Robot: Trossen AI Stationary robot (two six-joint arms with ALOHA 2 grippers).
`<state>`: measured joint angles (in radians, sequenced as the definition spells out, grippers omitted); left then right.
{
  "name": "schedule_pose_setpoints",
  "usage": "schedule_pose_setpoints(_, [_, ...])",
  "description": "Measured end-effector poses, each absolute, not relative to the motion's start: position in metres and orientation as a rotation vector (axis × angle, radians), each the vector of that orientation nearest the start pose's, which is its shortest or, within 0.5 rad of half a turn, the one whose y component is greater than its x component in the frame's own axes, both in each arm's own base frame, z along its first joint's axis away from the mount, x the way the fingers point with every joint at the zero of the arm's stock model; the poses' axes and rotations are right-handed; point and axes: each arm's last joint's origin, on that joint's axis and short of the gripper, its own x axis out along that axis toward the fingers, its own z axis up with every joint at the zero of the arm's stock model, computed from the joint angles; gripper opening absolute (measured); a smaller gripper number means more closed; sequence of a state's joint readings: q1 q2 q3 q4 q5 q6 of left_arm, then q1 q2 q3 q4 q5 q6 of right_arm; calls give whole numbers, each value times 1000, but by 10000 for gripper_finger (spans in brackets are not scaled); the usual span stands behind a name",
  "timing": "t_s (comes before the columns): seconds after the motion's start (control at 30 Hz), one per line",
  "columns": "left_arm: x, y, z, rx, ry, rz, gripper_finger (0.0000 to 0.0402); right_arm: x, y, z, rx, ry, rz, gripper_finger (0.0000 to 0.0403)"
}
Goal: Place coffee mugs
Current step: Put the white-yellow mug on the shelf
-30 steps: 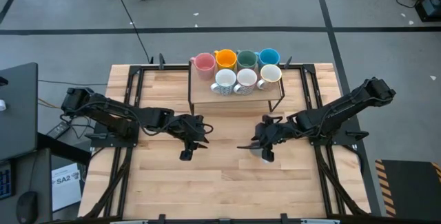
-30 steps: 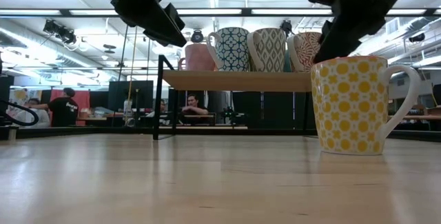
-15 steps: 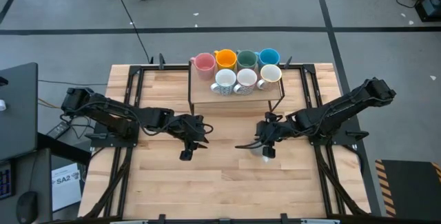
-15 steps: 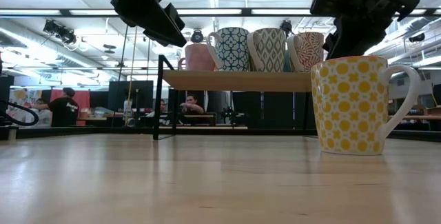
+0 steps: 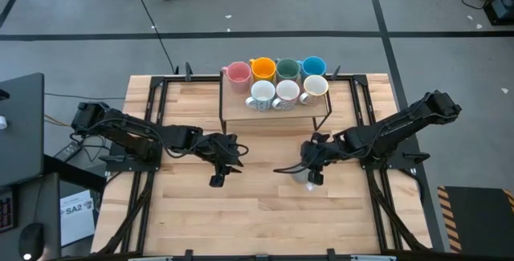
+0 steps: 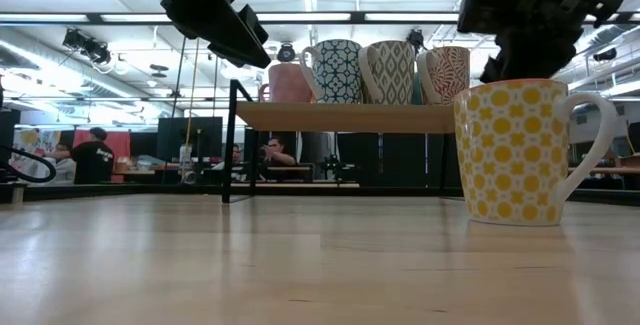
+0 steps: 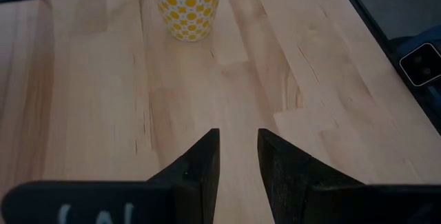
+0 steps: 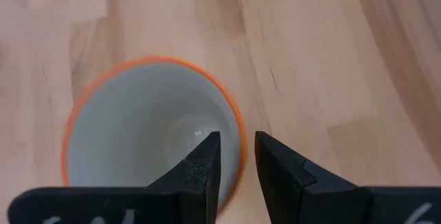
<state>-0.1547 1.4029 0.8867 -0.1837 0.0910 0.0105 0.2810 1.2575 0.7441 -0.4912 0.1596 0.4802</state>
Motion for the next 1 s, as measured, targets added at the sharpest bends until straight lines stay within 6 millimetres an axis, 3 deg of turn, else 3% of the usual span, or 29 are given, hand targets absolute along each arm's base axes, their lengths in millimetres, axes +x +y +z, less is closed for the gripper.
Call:
schedule_pose_setpoints(0.2, [289,-48,233,32,700,-239,105,222,59,203,305,1013,-190,85])
schedule_pose_setpoints(0.47, [289,-48,233,32,700,-239,105,222,59,203,467,996,-290,22])
schedule_pose_setpoints(0.77, [290,-46,235,3,679,-161,105,222,55,204,716,868,-550,26])
schedule_pose_setpoints(1.0, [296,-46,242,10,588,-123,105,223,55,204,880,803,-653,24])
